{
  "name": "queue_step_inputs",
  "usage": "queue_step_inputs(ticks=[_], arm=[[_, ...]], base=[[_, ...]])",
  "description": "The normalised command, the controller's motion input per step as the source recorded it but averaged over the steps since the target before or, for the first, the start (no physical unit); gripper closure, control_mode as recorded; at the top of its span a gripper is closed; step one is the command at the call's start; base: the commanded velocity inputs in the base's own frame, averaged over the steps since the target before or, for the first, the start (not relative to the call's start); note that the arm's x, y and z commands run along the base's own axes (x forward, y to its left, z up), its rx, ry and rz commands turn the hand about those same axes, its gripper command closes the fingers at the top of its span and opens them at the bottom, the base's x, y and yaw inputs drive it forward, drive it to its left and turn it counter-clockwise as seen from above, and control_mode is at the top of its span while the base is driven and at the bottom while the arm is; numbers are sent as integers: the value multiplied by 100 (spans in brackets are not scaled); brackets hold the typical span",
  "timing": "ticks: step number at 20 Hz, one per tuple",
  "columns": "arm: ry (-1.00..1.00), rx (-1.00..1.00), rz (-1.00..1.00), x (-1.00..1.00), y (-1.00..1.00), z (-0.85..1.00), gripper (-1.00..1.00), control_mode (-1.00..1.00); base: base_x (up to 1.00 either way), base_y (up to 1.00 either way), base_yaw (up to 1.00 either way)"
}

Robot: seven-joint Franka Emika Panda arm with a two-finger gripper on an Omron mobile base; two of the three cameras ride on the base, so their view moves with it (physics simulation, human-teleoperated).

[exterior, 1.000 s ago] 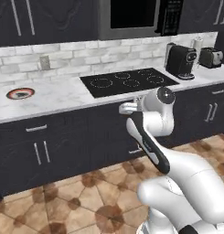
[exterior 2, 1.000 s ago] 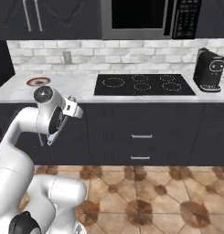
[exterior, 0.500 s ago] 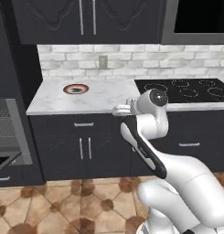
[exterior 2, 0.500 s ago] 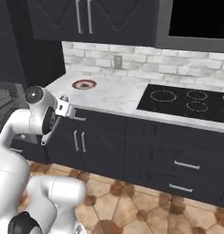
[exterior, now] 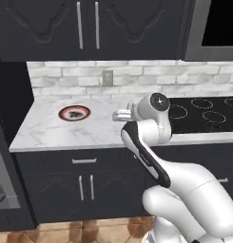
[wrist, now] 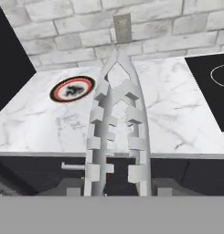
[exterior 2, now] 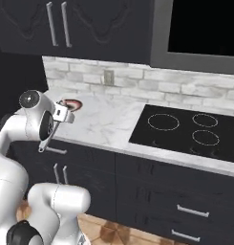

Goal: Pick up the tongs from the counter and place them near the plate next to the oven.

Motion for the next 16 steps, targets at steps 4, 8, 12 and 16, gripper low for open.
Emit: queue_step_inputs(ticks=[4,8,12,16], arm=[[0,0,0,0,0,0,100,100],[0,0,0,0,0,0,100,100],[0,0,0,0,0,0,100,100],[0,0,0,0,0,0,100,100]], base=[[100,0,-8],[62,0,-1],[45,20,-5],[13,39,0]])
